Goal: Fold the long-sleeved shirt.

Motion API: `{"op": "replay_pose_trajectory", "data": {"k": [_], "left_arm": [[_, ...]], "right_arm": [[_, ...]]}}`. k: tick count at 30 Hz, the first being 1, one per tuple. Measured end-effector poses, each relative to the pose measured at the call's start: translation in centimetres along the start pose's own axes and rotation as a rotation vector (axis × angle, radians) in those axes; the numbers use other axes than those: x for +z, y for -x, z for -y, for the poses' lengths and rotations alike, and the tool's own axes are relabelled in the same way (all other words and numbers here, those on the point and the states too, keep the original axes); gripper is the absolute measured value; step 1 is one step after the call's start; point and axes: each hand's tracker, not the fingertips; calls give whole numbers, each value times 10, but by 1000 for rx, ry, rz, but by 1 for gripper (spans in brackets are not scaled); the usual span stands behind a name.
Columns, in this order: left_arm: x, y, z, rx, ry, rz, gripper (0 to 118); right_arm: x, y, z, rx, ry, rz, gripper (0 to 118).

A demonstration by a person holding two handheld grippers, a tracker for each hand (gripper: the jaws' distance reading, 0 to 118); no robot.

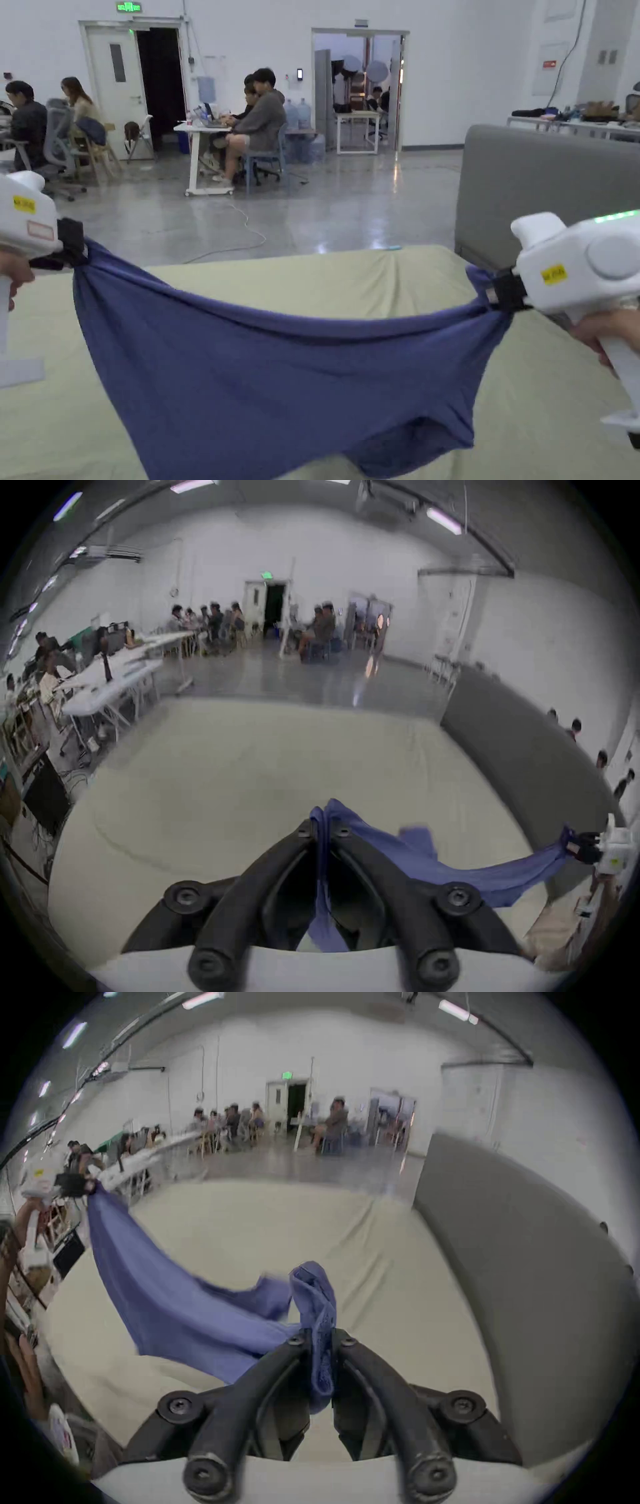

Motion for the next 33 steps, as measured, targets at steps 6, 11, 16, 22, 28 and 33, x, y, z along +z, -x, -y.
{"op": "replay_pose_trajectory", "data": {"k": [6,11,16,22,28,33], "left_arm": [[71,-19,-124,32,-245,-29,0],[111,-44,-163,4,-348,-59,0],[132,-53,-154,-2,-366,-75,0],[105,-44,-103,-1,-284,-67,0],[23,-16,-6,20,-71,-118,0],[-26,19,66,66,60,-116,0]], "right_arm": [[11,-4,-173,-7,-159,69,5],[25,9,-247,-24,-231,102,5],[22,10,-261,-28,-233,154,5],[-22,5,-214,-131,-183,104,4],[-111,18,-112,-194,-23,27,4],[-156,37,-26,-202,89,1,4]]}}
